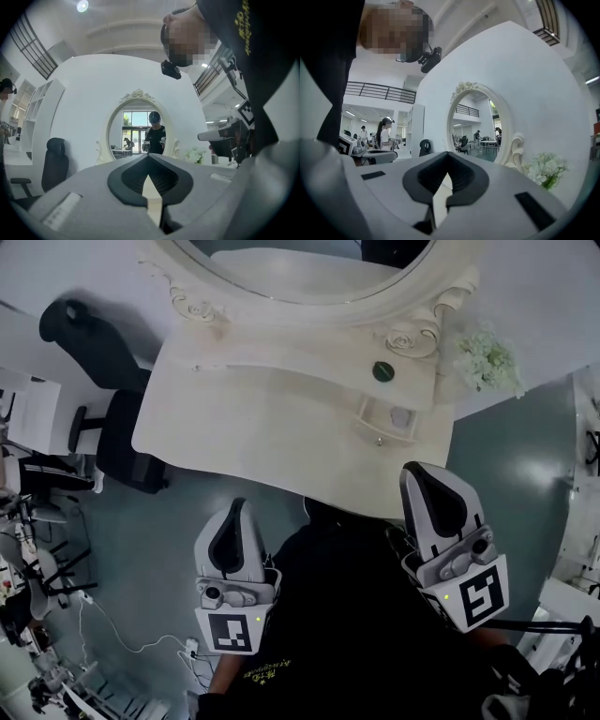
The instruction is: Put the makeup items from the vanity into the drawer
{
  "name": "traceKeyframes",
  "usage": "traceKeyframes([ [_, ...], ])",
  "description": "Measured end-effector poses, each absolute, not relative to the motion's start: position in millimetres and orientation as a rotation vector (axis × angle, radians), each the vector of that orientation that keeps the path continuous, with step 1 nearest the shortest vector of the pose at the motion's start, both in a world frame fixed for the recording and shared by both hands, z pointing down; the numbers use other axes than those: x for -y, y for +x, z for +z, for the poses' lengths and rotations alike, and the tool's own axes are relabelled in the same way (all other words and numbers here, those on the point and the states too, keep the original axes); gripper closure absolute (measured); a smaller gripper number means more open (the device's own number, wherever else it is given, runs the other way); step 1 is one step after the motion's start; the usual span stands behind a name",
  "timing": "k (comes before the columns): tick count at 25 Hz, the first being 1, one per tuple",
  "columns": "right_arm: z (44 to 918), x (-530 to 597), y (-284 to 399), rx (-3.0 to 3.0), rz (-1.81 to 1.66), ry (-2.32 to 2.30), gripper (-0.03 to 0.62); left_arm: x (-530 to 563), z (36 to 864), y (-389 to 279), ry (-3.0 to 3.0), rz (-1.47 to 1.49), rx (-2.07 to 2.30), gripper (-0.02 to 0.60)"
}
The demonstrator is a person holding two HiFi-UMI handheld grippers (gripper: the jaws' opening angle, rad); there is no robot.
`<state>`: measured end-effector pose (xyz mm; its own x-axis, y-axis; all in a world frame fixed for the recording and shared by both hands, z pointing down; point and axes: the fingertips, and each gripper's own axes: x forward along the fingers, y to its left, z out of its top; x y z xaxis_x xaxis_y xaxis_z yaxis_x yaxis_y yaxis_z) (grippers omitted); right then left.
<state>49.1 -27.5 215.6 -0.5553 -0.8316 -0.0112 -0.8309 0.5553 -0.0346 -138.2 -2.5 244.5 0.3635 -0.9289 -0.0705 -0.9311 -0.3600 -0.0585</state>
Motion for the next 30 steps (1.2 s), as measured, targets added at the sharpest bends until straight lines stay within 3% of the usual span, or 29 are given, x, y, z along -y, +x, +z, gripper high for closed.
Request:
traceKeyframes([
  [30,228,36,65,-2.796,-0.018,-1.465,0.595,5,250,-117,-2.478,0.014,-1.782,0.56],
])
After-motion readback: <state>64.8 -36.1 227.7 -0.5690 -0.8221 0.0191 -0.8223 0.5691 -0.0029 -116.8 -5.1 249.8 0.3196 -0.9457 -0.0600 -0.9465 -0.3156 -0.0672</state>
